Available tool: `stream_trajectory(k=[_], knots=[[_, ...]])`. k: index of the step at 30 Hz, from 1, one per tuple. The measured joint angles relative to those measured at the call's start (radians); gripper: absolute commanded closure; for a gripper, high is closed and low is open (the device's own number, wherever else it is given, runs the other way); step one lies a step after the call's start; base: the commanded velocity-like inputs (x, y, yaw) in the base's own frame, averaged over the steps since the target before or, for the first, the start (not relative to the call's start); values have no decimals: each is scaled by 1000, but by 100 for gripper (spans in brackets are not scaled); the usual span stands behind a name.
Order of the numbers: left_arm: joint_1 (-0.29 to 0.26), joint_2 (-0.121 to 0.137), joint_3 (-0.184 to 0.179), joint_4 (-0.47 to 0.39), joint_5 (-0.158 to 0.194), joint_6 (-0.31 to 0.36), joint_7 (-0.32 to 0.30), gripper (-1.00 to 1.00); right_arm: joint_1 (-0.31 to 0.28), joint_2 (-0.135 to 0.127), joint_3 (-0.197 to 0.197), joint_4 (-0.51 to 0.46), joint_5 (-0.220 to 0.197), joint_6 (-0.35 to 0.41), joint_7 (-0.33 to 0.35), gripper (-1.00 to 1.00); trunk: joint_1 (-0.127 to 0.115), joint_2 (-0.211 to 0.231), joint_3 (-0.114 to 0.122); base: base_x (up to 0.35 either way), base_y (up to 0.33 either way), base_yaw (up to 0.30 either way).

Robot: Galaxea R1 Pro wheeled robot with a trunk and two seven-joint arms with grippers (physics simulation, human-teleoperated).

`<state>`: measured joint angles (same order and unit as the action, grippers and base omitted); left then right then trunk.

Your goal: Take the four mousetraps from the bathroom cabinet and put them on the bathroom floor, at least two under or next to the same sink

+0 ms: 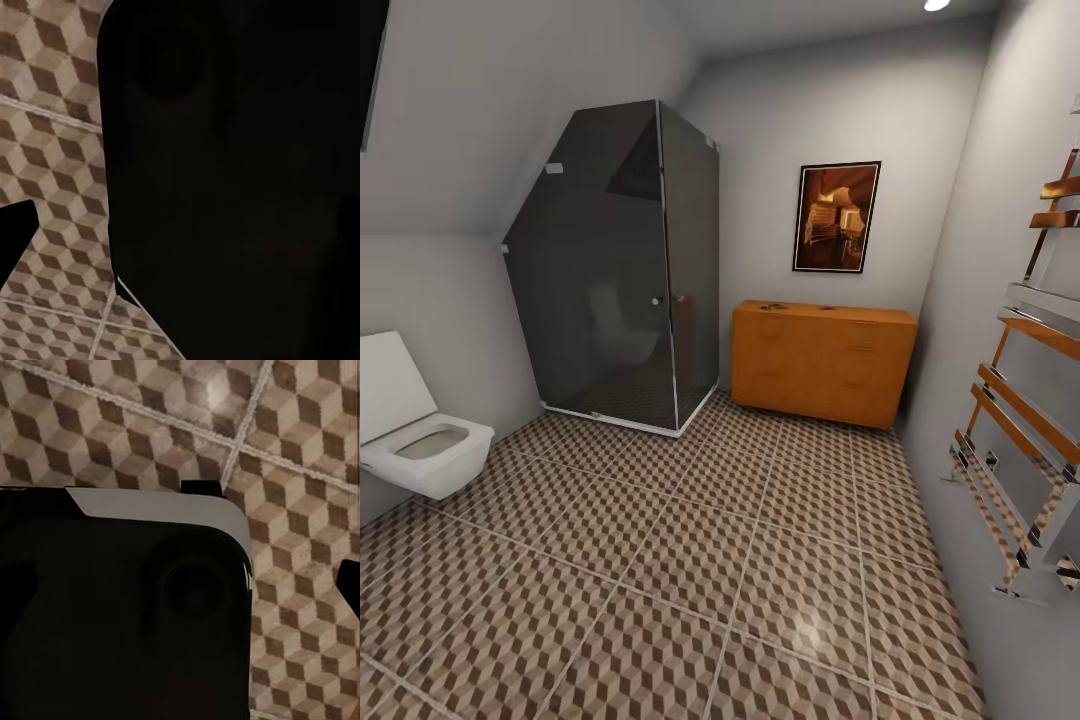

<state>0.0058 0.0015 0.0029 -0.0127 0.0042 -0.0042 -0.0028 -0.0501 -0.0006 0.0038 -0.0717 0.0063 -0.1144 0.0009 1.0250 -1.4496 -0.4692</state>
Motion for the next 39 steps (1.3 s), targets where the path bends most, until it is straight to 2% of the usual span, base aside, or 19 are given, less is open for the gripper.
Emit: stream_trajectory(k=[10, 16, 39], knots=[[0, 0, 0, -1, 0, 0, 0, -100, 0, 4, 1, 1, 1, -1, -1, -100, -1, 0, 0, 308, 0, -9], [0, 0, 0, -1, 0, 0, 0, -100, 0, 4, 1, 1, 1, -1, 0, -100, 0, 0, 0, 286, 0, -206], [0, 0, 0, -1, 0, 0, 0, -100, 0, 4, 1, 2, 1, -2, 0, -100, 0, 0, 0, 21, 0, -286]])
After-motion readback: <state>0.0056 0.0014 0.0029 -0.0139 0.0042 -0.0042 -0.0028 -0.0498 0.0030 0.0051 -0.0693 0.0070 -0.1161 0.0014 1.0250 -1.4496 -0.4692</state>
